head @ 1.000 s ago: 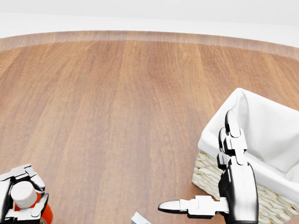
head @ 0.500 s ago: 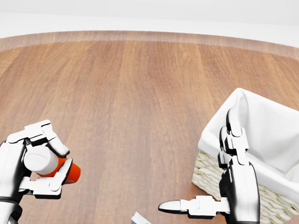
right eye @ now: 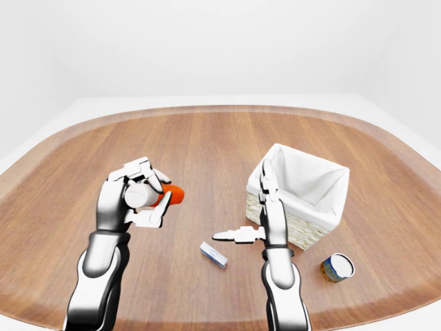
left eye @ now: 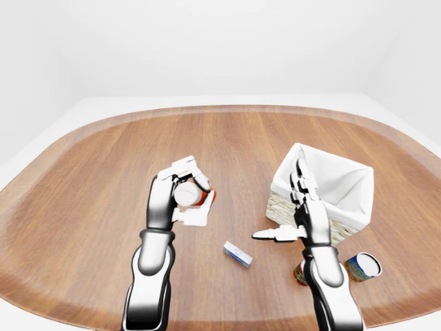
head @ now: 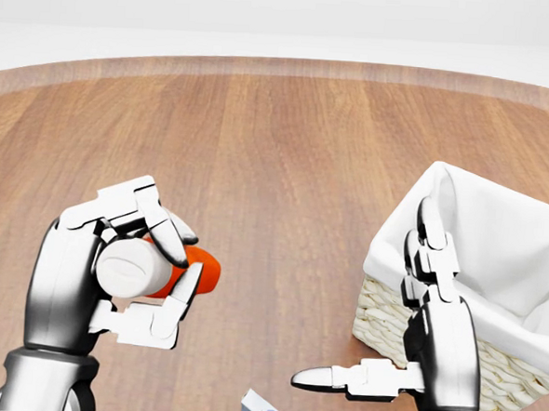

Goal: Pick up the ketchup, and put it in the basket.

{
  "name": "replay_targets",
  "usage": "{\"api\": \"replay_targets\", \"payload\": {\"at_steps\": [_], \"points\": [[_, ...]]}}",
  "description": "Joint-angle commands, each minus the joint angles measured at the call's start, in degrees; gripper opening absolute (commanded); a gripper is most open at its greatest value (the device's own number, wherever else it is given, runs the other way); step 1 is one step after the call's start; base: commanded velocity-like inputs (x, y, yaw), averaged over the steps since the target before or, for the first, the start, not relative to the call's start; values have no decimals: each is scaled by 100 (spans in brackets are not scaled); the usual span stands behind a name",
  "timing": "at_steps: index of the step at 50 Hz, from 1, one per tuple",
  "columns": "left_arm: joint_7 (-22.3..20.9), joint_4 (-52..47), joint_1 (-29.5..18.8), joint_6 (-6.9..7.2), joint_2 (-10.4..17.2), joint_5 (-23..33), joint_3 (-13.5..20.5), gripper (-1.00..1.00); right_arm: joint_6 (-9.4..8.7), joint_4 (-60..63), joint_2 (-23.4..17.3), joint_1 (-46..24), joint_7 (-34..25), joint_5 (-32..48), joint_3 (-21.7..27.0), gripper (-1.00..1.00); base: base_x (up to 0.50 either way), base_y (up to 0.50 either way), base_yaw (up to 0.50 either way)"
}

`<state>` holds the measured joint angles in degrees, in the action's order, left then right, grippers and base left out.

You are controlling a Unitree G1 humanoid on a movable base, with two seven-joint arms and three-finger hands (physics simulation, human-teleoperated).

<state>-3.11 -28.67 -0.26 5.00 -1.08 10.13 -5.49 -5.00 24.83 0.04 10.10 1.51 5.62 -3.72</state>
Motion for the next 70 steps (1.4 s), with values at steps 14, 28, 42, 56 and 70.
{"api": "replay_targets", "payload": {"at_steps": [14, 28, 42, 56, 70], "points": [[592, -348, -117, 0, -357, 88, -1399, -100, 0, 187, -5, 80, -20, -39, 20, 100, 0, 0, 0], [698, 190, -327, 0, -614, 151, -1769, -100, 0, 338, -6, 119, -26, -45, -21, 100, 0, 0, 0], [772, 593, -319, 0, -743, 247, -2037, -100, 0, 371, -9, 121, -15, -45, -43, 100, 0, 0, 0], [930, 533, -215, 0, -868, 395, -2586, -100, 0, 318, -18, 104, -24, -61, -34, 100, 0, 0, 0], [1077, 593, -199, 0, -983, 397, -3021, -100, 0, 350, -11, 122, -2, 9, 1, 100, 0, 0, 0]]}}
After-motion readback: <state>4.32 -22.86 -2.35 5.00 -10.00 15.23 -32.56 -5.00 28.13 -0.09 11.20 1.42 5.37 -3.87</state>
